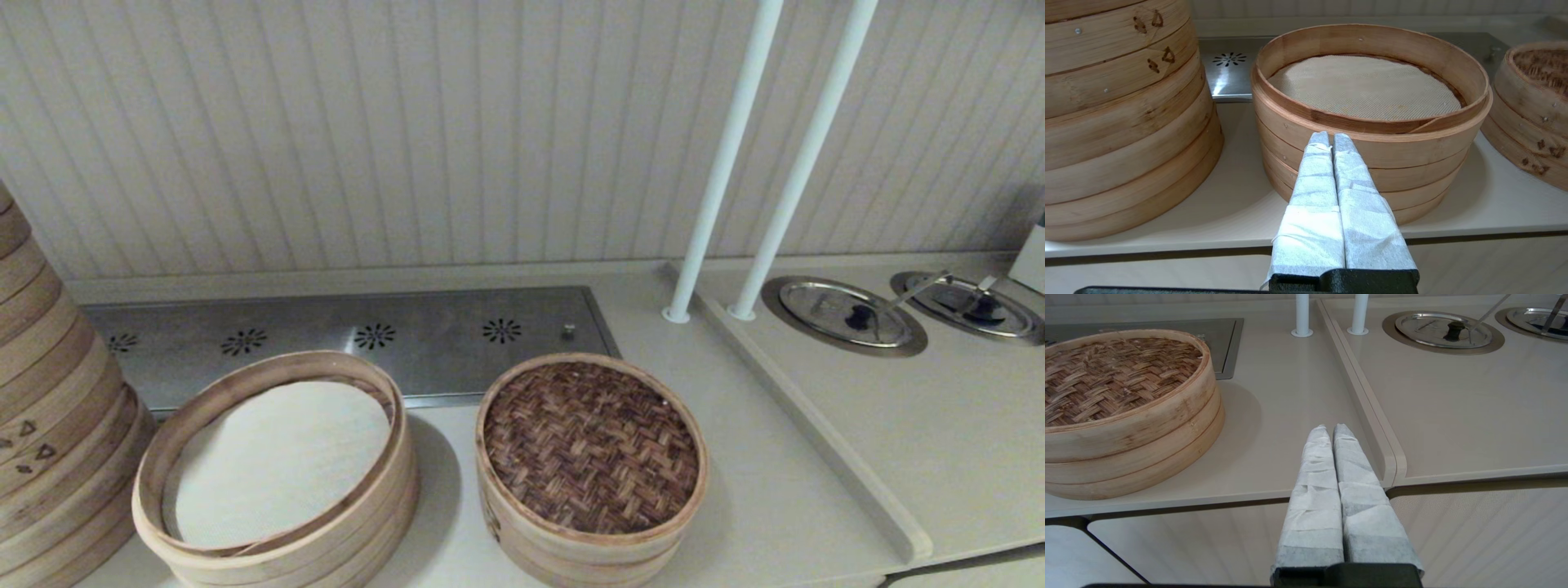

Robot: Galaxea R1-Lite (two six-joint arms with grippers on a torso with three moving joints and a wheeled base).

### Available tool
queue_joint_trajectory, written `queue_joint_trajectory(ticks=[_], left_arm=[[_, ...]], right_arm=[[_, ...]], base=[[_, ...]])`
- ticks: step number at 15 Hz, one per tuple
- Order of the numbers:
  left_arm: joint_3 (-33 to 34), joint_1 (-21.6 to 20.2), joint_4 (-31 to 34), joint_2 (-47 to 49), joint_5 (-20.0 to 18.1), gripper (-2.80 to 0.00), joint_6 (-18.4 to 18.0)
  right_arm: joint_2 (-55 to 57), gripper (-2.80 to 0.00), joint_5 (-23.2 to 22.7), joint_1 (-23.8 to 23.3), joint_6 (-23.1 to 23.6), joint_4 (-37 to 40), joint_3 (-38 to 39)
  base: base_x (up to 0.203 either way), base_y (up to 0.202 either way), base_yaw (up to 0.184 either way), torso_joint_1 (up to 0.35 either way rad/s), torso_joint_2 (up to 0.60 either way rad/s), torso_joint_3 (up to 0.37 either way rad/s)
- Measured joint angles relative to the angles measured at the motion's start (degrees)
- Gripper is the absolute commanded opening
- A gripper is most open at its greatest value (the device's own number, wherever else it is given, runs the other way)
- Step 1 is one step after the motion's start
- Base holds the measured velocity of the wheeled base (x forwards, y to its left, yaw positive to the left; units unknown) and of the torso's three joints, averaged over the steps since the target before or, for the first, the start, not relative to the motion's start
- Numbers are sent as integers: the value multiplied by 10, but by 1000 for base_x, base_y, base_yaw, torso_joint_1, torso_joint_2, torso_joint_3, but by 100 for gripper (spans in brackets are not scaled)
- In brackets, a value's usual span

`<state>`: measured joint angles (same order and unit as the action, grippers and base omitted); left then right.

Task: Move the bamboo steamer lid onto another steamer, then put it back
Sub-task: Pick up the steamer

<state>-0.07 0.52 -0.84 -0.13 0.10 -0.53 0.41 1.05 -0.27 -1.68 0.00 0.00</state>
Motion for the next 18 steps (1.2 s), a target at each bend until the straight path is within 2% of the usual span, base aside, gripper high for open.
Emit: queue_joint_trajectory(ticks=[18], left_arm=[[1,0,2,0,1,-280,13]], right_arm=[[0,-280,0,0,0,0,0]], base=[[0,0,0,0,0,0]])
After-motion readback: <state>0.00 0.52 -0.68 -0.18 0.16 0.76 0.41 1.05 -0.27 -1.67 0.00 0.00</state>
